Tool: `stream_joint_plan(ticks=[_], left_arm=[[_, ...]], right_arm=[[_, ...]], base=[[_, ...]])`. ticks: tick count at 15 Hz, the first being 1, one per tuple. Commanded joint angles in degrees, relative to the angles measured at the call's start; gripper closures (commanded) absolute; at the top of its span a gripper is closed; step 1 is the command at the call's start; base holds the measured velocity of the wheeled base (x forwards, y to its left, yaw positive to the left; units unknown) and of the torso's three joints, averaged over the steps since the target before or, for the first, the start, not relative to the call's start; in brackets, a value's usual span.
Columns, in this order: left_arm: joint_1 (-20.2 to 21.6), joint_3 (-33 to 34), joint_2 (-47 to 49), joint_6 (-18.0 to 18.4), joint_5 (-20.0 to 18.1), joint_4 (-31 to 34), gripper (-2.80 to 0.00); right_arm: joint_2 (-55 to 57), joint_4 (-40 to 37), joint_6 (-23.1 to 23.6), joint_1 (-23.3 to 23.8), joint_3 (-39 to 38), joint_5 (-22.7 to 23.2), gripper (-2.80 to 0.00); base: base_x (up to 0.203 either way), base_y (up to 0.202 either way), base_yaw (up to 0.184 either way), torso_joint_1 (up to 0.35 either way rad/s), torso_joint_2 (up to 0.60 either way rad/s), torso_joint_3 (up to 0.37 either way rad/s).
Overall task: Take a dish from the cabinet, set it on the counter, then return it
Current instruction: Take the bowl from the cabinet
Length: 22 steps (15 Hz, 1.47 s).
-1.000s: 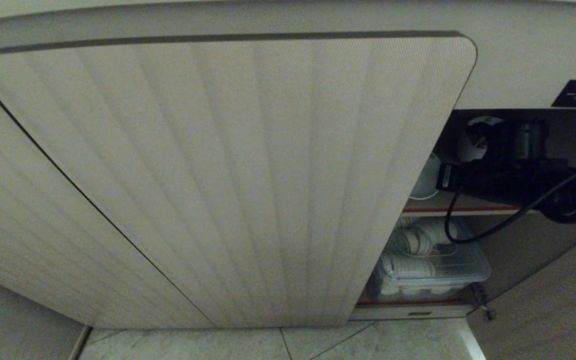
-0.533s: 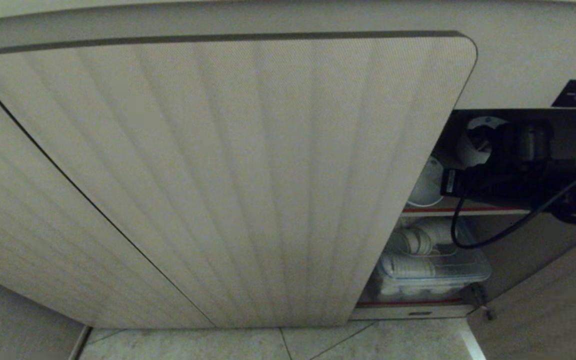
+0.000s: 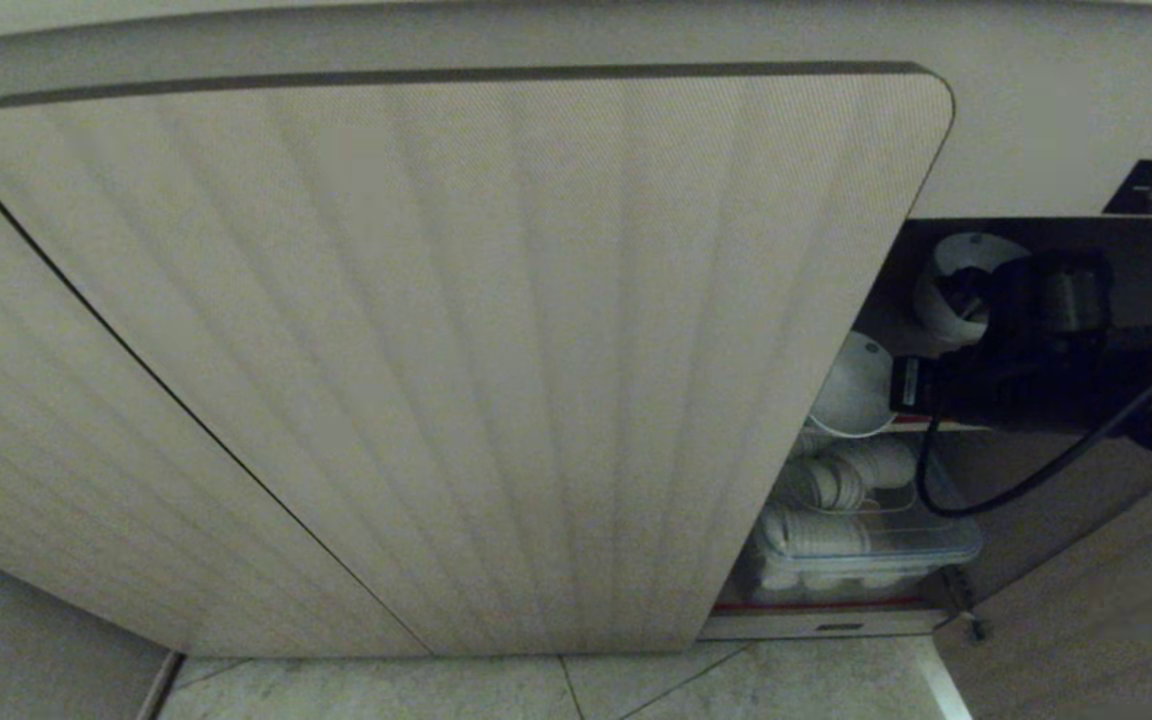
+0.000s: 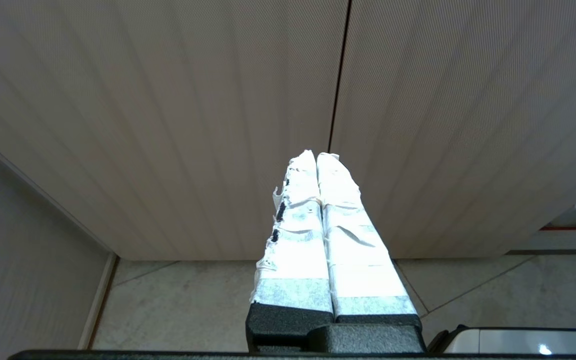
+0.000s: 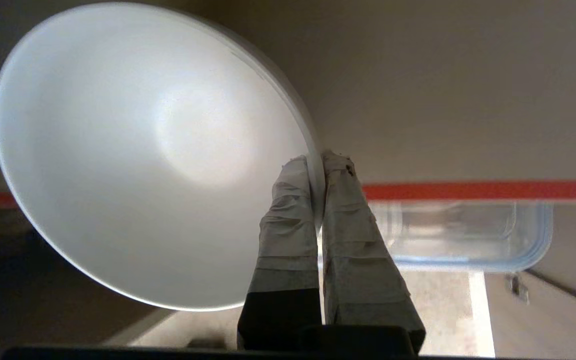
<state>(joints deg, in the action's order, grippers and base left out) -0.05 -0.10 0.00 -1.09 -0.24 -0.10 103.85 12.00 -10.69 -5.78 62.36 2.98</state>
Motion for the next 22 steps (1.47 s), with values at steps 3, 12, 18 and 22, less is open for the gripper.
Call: stream_joint_plan(ticks=[3,12,18,22], left_arm=[[0.01,0.01,0.0,-0.01,-0.07,-0.03,0.0],[-0.04,0.01,0.0,0.02,-0.1,-0.04,0.0],[-0.04,0.01,0.0,-0.05,-0.08,-0.02,0.0],[0.0,0.01,0.0,-0.01,-0.07,-0.08,0.0]], right_arm=[[-0.81,-2.51,-0.12,0.07,0.13,0.45,0.0],[-1.62,-6.02,-0.1,0.06,0.38,0.89,0.0],[-3.25,-7.27,-0.12,0.07,0.03,0.89,0.0],[-4.5,-8.92,-0.03,0.07,-0.72,1.94,0.0]], base=[[0.0,0.0,0.0,0.0,0.0,0.0],[0.0,0.0,0.0,0.0,0.0,0.0],[0.0,0.0,0.0,0.0,0.0,0.0],[0.0,0.0,0.0,0.0,0.0,0.0]])
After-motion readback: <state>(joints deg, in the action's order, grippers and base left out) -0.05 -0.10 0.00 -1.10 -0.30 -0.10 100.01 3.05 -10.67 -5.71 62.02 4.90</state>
